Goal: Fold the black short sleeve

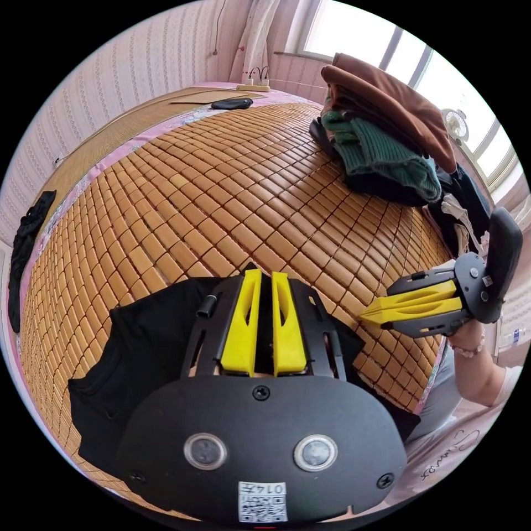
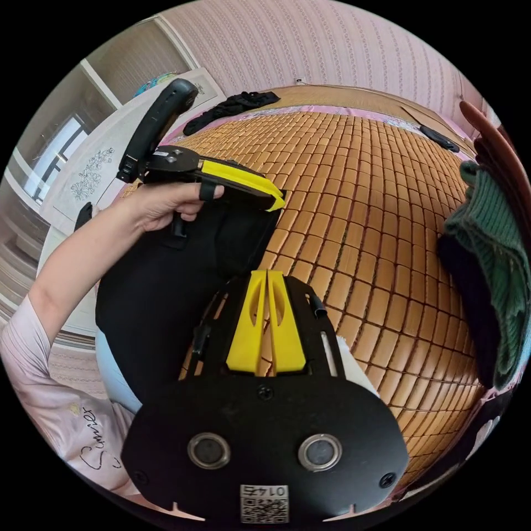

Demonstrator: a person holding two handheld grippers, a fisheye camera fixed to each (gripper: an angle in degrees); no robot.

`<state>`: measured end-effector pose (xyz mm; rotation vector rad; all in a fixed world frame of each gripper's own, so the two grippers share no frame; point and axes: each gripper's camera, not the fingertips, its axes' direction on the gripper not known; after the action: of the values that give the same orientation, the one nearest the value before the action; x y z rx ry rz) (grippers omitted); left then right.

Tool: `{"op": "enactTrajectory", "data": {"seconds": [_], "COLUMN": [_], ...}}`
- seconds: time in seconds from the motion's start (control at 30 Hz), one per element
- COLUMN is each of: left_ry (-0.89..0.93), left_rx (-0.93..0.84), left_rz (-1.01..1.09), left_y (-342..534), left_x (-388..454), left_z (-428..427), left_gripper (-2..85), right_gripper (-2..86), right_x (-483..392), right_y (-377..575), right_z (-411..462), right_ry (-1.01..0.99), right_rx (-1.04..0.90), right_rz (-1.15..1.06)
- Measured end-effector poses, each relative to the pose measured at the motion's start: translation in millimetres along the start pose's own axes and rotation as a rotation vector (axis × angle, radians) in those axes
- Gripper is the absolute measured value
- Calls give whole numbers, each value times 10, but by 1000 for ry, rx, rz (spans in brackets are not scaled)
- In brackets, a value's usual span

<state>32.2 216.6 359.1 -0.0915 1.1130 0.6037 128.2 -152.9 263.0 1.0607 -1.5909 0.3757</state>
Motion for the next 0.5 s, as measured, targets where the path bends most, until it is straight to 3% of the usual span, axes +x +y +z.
{"op": "enactTrajectory", "data": {"seconds": [0.2, 0.37, 0.43, 0.5], "left_ry": [-19, -39, -62, -63], "left_rx": [5, 35, -59, -38], "left_rz": [31, -3, 3, 37], "left_y": [206, 350, 356, 386], "left_x": [58, 18, 6, 18], "left_z": [200, 170, 351, 342], "left_gripper": [-4, 45, 45, 10], "right_gripper": [11, 15, 3, -1], "right_x": [283, 99, 63, 110], "right_y": [26, -45, -33, -5], "right_z": [19, 335, 386, 407], "right_ry": [-152, -42, 16, 19], "right_rx": [104, 36, 27, 21], "right_rz": [33, -22, -55, -56]}}
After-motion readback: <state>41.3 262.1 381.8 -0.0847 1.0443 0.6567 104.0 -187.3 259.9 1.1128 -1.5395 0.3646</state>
